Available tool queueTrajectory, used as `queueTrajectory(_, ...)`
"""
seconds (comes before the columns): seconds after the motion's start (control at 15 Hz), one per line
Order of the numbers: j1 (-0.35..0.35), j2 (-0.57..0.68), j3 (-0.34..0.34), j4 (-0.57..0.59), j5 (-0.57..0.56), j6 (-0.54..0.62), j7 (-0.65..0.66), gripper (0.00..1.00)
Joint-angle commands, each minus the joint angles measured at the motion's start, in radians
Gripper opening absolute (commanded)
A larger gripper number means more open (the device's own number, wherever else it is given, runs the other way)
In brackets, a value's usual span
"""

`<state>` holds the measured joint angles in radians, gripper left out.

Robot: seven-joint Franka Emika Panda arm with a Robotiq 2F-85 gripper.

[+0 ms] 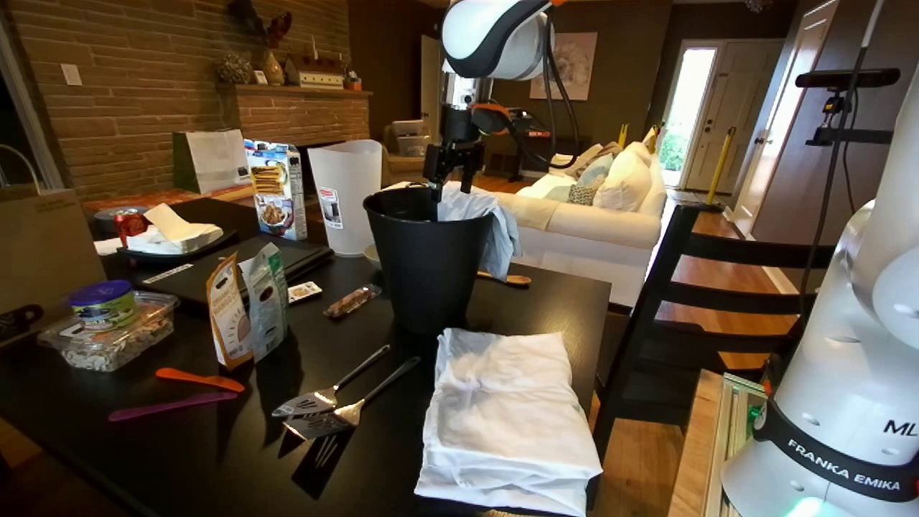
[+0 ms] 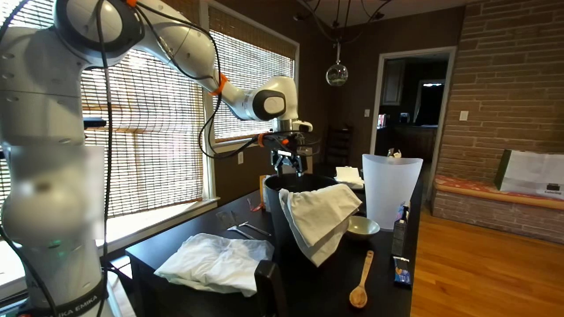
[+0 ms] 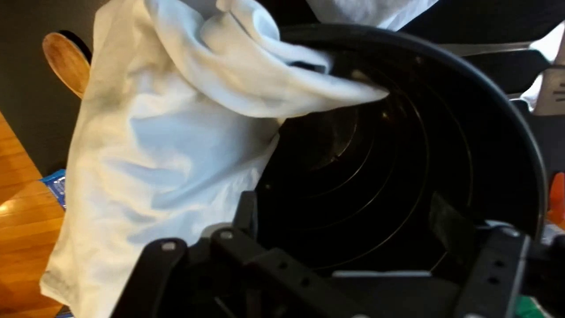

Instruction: Remove the left and right towels out of the bin

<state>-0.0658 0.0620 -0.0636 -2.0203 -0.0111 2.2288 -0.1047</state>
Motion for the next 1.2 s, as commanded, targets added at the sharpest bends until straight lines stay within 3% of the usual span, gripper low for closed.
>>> queueTrajectory(0.0, -0.012, 0.029, 0.002, 0.045, 0.038, -0.050, -0.172, 1.00)
queueTrajectory(0.67, -0.029, 0.048, -0.002, 0.063, -0.030, -0.136, -0.428, 1.00)
queueTrajectory(1.13, -0.033, 0.045, -0.004, 0.047, -0.134, -0.152, -0.512, 1.00)
